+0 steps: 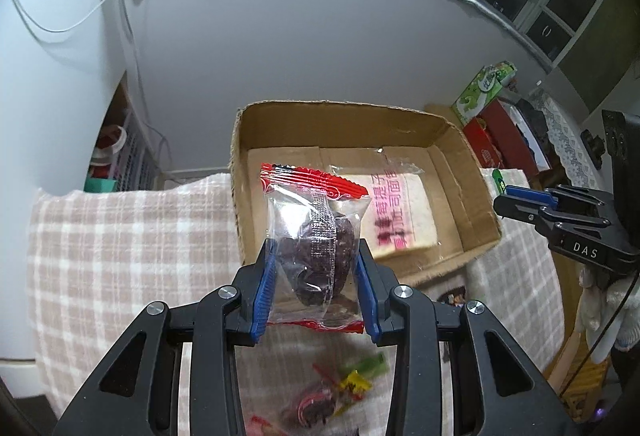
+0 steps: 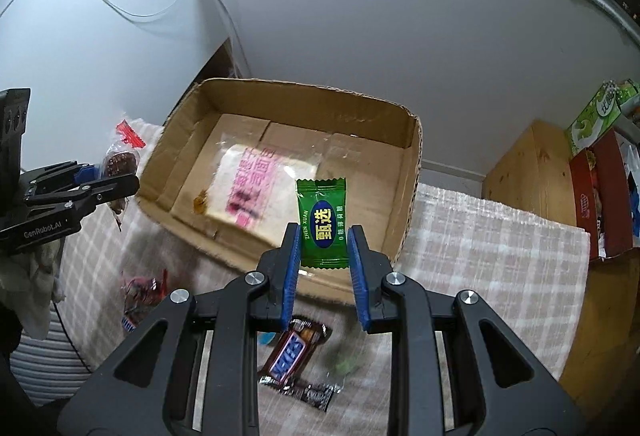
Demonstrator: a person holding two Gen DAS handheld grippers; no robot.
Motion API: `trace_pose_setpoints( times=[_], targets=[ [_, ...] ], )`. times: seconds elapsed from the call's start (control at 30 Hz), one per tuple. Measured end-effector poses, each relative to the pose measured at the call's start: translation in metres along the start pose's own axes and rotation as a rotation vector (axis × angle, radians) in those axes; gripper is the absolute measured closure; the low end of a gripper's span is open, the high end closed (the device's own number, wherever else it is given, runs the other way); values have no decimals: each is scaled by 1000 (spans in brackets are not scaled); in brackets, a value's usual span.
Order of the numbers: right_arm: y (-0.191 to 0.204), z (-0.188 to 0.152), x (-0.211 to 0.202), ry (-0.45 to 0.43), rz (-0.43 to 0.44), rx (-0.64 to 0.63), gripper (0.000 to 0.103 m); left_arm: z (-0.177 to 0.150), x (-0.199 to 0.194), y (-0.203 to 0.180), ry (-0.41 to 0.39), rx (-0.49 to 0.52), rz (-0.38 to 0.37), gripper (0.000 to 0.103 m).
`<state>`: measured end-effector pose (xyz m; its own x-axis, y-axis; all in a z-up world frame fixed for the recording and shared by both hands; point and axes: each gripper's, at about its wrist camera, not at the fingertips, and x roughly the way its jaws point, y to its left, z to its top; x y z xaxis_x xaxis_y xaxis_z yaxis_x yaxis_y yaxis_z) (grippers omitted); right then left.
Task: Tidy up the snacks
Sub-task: 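Carry the chocolate bag with the left gripper into the box while the right gripper drops the green candy there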
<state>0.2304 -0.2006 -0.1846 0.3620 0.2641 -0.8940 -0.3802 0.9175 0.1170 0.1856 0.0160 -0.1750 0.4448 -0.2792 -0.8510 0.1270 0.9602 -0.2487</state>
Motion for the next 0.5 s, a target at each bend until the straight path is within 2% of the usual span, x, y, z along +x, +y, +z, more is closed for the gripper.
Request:
trace_pose_setpoints(
  times=[0.27, 0.33, 0.4, 0.43, 0.5],
  targets=[
    [-3, 8, 19, 28, -9, 4, 78, 8, 14, -2, 23, -13, -10, 67],
    [-3, 9, 19, 22, -27, 3, 77, 10, 16, -2, 32, -20, -7, 62],
    [-3, 10, 18, 18, -32, 8, 53, 11, 16, -1, 31, -24, -10, 54],
    [-3, 10, 17, 10, -29, 11, 50, 12, 15, -1, 30, -24, -4, 52],
    [-3, 10, 14, 5, -24, 13, 49, 12, 14, 0, 25, -27, -2, 48]
  ],
)
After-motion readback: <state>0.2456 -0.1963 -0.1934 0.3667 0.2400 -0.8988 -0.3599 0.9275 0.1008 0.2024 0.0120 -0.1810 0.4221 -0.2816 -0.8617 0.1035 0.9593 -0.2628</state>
